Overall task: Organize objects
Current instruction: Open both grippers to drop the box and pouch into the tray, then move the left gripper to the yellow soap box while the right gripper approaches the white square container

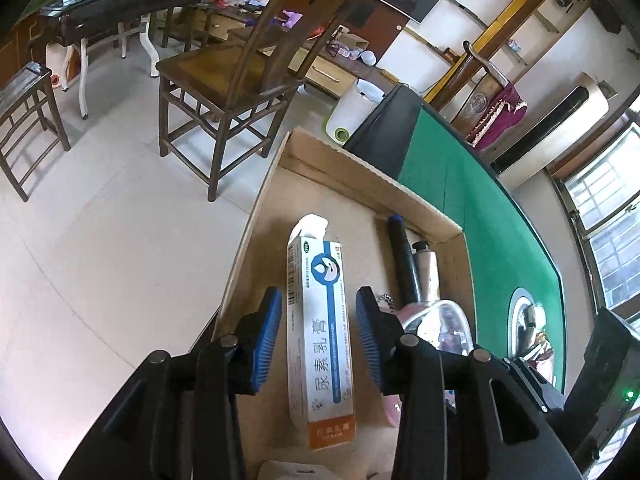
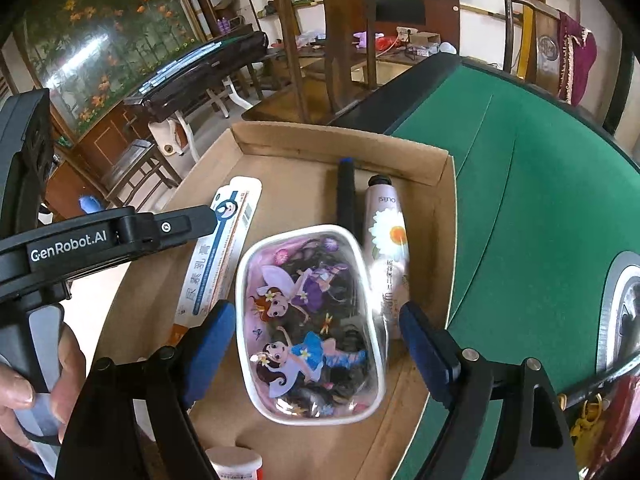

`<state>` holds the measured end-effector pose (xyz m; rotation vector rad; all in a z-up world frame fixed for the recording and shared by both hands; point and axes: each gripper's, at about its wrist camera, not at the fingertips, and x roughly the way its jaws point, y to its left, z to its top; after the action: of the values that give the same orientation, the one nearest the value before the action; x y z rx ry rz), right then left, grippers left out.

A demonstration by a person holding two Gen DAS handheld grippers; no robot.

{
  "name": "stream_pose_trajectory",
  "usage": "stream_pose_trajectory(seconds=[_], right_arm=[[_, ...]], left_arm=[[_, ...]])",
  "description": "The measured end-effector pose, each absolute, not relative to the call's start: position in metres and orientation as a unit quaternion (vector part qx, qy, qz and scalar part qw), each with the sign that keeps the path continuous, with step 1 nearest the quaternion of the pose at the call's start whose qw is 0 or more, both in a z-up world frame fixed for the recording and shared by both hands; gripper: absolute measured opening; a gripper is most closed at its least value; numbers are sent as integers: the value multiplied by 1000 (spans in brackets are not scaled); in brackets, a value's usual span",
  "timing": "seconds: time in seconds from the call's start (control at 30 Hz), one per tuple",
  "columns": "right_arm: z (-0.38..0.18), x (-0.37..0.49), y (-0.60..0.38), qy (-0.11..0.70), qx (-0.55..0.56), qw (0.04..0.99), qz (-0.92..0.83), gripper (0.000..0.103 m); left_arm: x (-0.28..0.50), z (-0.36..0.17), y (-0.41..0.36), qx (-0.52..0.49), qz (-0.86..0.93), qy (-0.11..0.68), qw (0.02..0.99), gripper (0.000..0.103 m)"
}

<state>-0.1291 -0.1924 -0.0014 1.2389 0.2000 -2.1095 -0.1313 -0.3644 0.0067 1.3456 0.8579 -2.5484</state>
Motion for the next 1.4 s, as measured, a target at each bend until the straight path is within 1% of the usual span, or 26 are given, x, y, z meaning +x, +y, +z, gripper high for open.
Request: stream_pose_trajectory(seconds=[0.17,0.27,0.4,0.53,0.57,0.6,0.63,0.67,0.77,0.83,1.0,1.17,1.33,1.4], right_arm=[[3,-122,-181,47,478,363,-798,88],[11,-114,-168,18,474,396,-787,89],[33,-104,-127,-25,445,414,-794,88],[52,-96,-67,-46,416,403,-814,88],[57,-94,-43,-47,407,391,-824,88],[60,-93,-23,-49,401,381,-832,88],[62,-91,-5,-51,396,372,-838,88],[63,-90,19,-54,390,358,-846,88],[60,-84,76,-73,387,318,-862,88],[52,-80,119,-88,391,286,-871,88],[28,-81,189,-132,402,240,-873,88],[31,-85,215,-156,401,215,-877,88],[35,-82,222,-167,396,218,-876,88],[34,-82,222,-169,398,216,-876,88]], left_arm=[[-123,12,-358,442,-847,289,60,38],[-116,21,-350,435,-852,286,56,38],[-106,40,-329,420,-864,275,39,38],[-98,66,-282,407,-880,246,-2,39],[-97,72,-266,405,-884,235,-17,40],[-96,76,-251,404,-886,226,-31,45],[-96,78,-231,405,-888,212,-48,47],[-96,79,-213,408,-889,200,-62,47],[-96,64,-152,433,-878,172,-111,47],[-99,49,-117,448,-867,170,-136,47],[-120,9,-57,490,-841,176,-145,47],[-133,-12,-21,510,-838,141,-134,47],[-138,-19,8,518,-836,120,-135,48],[-137,-22,19,518,-845,80,-107,49]])
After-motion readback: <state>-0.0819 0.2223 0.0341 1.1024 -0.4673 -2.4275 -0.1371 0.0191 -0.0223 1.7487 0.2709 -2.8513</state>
